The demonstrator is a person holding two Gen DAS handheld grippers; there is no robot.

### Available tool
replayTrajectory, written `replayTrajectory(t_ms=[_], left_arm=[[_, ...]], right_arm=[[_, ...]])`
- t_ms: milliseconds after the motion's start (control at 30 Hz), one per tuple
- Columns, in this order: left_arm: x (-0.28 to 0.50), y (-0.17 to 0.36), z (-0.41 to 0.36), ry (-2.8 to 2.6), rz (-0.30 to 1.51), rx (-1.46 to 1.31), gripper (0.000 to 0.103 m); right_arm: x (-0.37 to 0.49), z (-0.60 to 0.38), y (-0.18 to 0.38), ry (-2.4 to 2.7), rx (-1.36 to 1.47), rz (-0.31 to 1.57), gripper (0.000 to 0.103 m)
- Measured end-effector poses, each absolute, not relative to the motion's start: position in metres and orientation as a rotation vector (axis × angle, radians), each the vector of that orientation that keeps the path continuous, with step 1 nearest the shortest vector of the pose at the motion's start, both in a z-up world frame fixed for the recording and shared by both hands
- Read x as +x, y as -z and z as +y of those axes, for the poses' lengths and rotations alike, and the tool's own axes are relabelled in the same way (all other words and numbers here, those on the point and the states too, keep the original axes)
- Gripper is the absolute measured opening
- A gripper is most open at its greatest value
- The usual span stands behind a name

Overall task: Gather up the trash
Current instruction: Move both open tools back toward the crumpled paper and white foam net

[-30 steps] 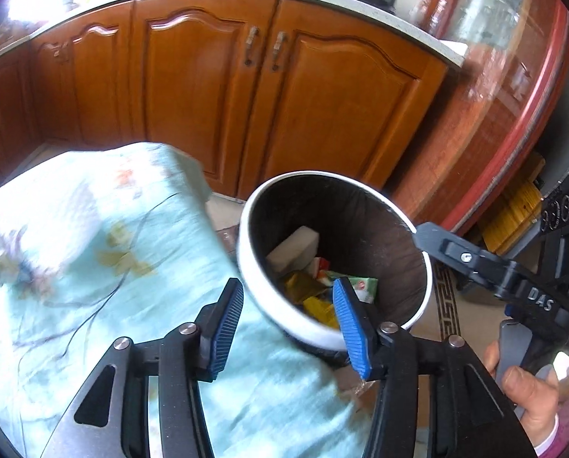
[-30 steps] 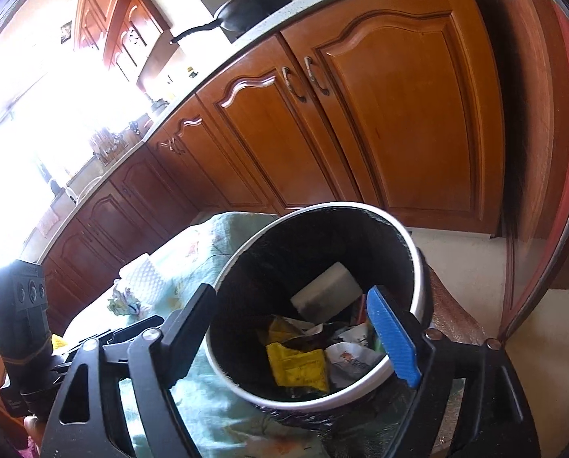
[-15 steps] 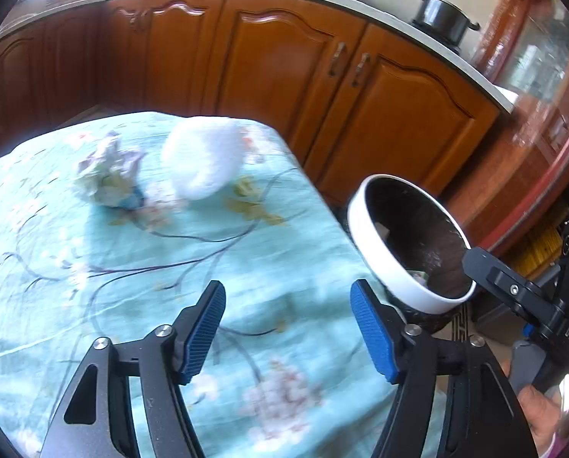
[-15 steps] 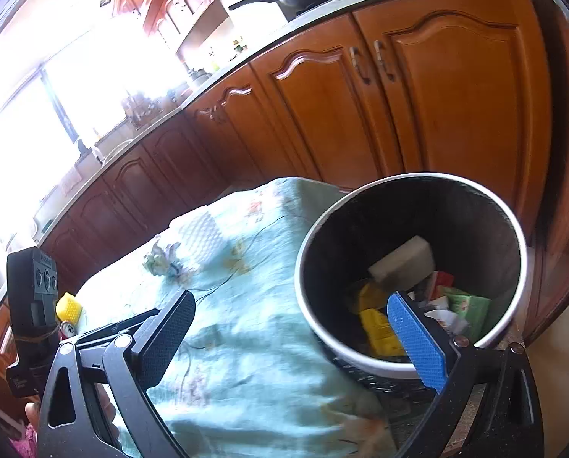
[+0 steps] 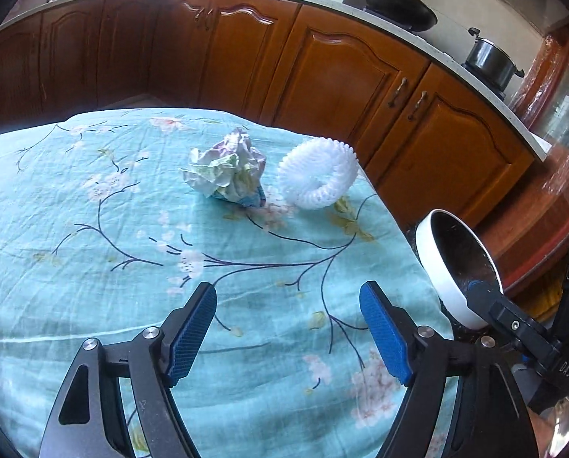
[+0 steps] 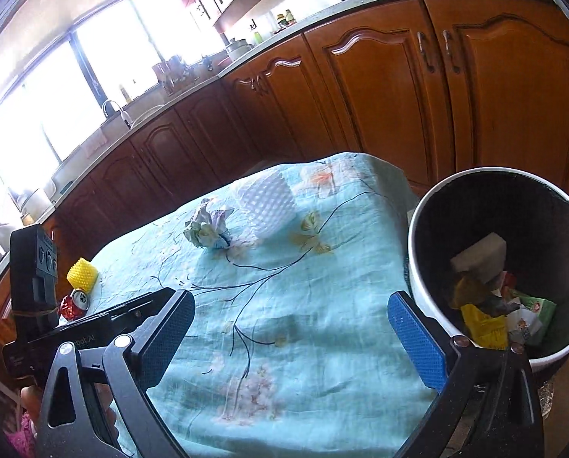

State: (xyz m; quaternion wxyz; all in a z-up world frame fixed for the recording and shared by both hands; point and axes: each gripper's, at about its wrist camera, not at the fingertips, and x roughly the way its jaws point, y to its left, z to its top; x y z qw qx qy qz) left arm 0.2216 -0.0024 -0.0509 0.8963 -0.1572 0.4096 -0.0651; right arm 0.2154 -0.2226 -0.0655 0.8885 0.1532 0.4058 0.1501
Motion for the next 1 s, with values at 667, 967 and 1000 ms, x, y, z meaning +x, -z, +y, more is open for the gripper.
replayTrajectory(t_ms=[667, 967, 1000], left_arm=[[0.264, 0.06, 0.033, 0.058, 0.851, -0.331, 0.078], [0.3, 0.065, 0.04, 0.039, 0.846, -0.314, 0.078], [0.307, 0.065, 0.041, 0.038, 0.848, -0.313, 0.078]], right_arm=[[0.264, -0.2, 0.085, -0.343, 0.324, 0.884, 0.102], [0.301, -0.187, 0.091, -0.36, 0.324, 0.882, 0.101], [0.305, -0.186, 0.091, -0.363, 0.327, 0.883, 0.1]])
